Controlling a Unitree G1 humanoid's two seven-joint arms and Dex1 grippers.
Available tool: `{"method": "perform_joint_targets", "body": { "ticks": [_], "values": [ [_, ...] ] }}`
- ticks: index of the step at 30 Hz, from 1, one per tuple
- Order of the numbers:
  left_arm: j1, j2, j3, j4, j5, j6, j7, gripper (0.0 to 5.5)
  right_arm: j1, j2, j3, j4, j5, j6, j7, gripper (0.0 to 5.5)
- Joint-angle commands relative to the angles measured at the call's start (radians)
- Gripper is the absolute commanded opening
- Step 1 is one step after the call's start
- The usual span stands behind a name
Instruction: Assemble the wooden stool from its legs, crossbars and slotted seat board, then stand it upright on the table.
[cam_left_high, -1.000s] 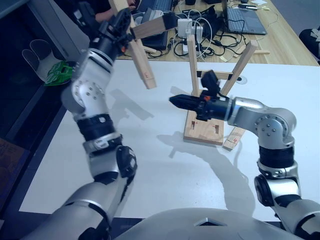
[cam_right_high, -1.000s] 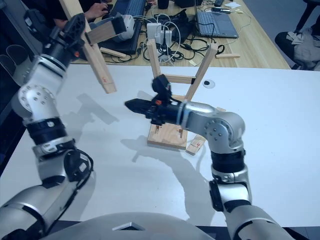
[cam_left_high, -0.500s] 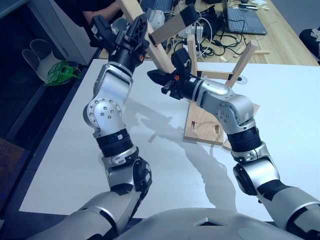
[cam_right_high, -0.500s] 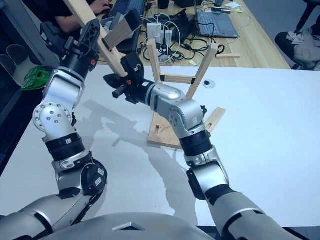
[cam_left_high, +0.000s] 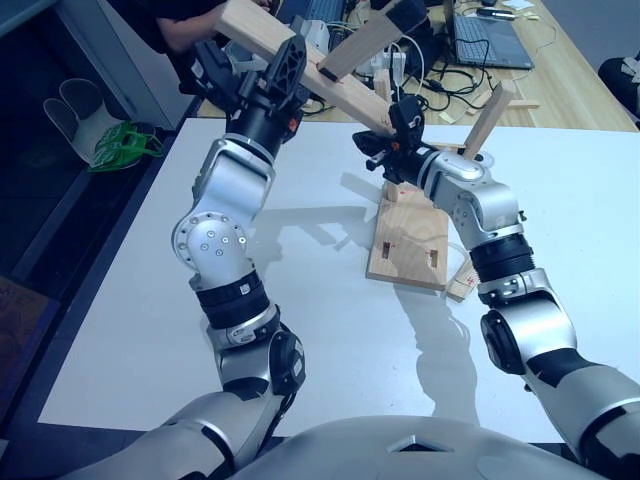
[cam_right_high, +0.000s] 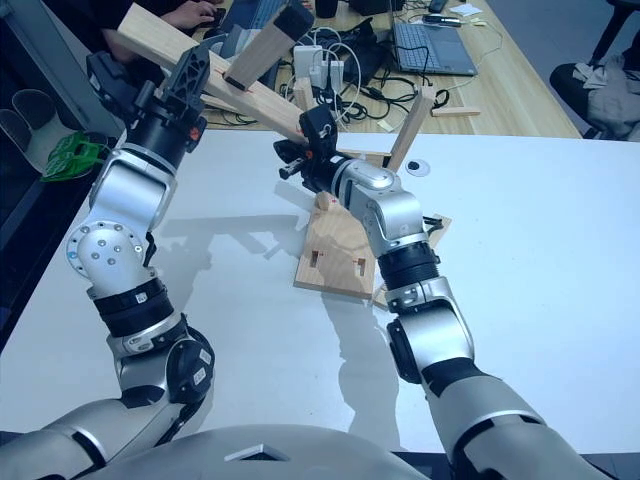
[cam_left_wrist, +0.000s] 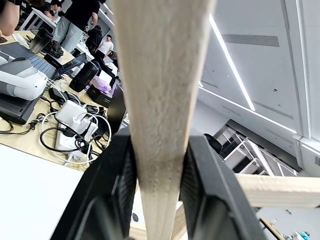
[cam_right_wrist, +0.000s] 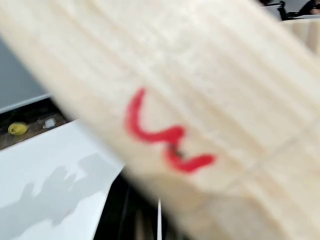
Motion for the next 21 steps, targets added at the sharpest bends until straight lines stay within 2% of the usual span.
{"method": "perform_joint_targets", "body": {
  "ticks": [1,7,10,14,21],
  "values": [
    [-0.008,-0.009,-0.035,-0.001,0.077,-0.094,0.031,1.03,0.123,-0.217,0.118,-0.184,-0.041,0.071,0.222,0.00],
    [-0.009,0.020,-0.074,0.040,0.175,-0.183,0.017,1.03,0.230,-0.550,0.204,-0.229,-0.184,0.027,0.444,0.00],
    [-0.005,0.027,-0.086,0.043,0.189,-0.196,0.008,1.03,0.243,-0.614,0.247,-0.236,-0.229,0.005,0.523,0.00],
    [0.003,0.027,-0.093,0.041,0.193,-0.196,0.012,1.03,0.225,-0.608,0.331,-0.213,-0.311,-0.008,0.576,0.00],
    [0.002,0.029,-0.092,0.049,0.193,-0.188,0.025,1.03,0.124,-0.441,0.443,-0.072,-0.404,0.029,0.598,0.00]
  ]
}}
